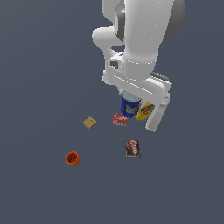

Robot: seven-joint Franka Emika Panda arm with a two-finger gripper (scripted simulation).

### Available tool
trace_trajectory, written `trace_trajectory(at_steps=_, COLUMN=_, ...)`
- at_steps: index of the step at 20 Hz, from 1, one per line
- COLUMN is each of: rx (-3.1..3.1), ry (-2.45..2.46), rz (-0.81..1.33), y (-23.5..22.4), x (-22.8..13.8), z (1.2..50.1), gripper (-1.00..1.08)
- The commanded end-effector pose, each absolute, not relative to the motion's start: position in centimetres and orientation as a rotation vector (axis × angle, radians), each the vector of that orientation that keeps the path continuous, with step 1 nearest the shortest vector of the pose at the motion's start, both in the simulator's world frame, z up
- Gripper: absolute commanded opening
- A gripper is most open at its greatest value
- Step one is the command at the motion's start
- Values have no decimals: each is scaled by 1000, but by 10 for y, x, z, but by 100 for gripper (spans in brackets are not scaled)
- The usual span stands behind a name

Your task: Pick up a designated object from a clutter of objects.

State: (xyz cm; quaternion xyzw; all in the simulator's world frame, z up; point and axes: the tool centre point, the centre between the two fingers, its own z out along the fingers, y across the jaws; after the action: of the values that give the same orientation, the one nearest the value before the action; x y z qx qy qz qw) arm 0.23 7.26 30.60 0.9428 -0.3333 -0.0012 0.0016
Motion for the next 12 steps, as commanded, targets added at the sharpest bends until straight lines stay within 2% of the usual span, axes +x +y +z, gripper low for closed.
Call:
trace_trajectory(at_steps=1, rx=2960, ry=-1047, rz=2, y=83, x=-8, z=329, gripper=-100)
trace_trajectory(at_steps=12, rx=2961, ry=-1047, rz=1, y=111, x=-33, z=386, gripper=-100)
